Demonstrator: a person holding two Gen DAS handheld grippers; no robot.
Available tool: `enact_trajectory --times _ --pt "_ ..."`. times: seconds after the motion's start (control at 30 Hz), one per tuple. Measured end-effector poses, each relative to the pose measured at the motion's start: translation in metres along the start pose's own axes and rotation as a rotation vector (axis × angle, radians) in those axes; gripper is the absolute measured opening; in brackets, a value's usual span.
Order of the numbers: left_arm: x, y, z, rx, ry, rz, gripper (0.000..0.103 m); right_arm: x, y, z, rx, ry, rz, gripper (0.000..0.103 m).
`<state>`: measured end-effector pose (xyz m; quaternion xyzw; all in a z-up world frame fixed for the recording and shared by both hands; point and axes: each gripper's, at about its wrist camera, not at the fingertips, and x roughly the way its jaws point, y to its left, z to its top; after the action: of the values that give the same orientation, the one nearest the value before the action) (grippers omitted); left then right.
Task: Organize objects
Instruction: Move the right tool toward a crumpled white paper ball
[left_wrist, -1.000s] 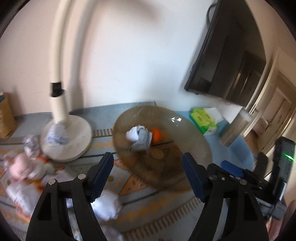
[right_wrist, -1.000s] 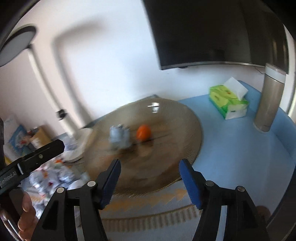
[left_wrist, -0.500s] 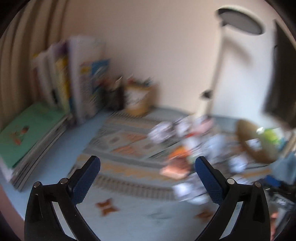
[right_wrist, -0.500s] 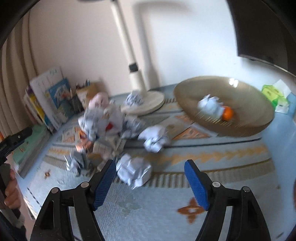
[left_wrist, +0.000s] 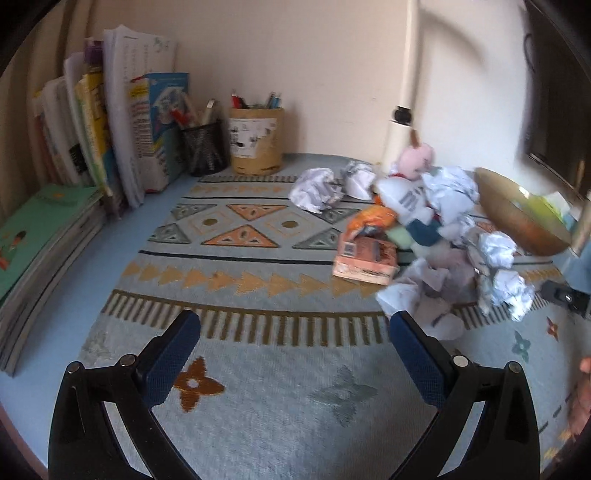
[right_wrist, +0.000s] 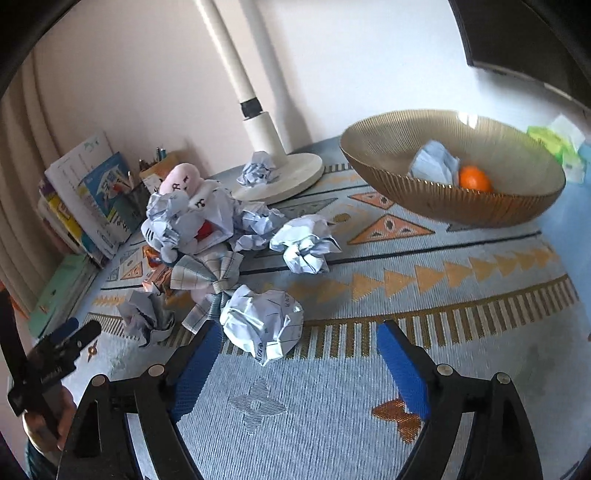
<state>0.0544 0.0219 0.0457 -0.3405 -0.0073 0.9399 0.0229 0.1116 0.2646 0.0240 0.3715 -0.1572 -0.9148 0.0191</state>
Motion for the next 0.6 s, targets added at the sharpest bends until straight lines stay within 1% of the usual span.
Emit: enact_trajectory --times 0.07,0.13,0.2,0.27,0.37,0.47,0.5,0.53,0.57,0.6 --pt "-0.001 -0.005 0.0 0.022 0.009 -0.03 0.102 0.004 0.001 0.0 -0.006 0.025 0.03 0.085" --pt "0.0 -0.014 0.002 0.034 0.019 -0.081 0.102 0.009 0.006 0.001 -0.022 0.05 0.028 0.085" --pt "0.005 -0.025 0.008 0.019 0.062 -0.195 0.102 0.016 0.015 0.001 -0.053 0.072 0.004 0.085" --pt "0.011 -0.036 0.013 0.023 0.089 -0.246 0.102 0.024 0.023 0.003 -0.063 0.095 0.001 0.085" --pt "0.028 -0.058 0.02 0.08 0.124 -0.212 0.102 0.037 0.029 0.005 -0.049 0.132 0.01 0.085" --pt "0.042 -0.073 0.022 0.12 0.153 -0.179 0.1 0.046 0.033 0.006 -0.055 0.138 -0.027 0.085" --pt "0.043 -0.075 0.021 0.119 0.148 -0.175 0.093 0.045 0.034 0.007 -0.061 0.129 -0.033 0.081" --pt "0.043 -0.075 0.02 0.113 0.144 -0.176 0.08 0.044 0.035 0.006 -0.067 0.123 -0.033 0.07" --pt "0.046 -0.075 0.016 0.102 0.149 -0.187 0.073 0.045 0.036 0.005 -0.072 0.125 -0.039 0.063" --pt "0.049 -0.074 0.015 0.098 0.166 -0.193 0.061 0.045 0.037 0.005 -0.073 0.12 -0.071 0.051"
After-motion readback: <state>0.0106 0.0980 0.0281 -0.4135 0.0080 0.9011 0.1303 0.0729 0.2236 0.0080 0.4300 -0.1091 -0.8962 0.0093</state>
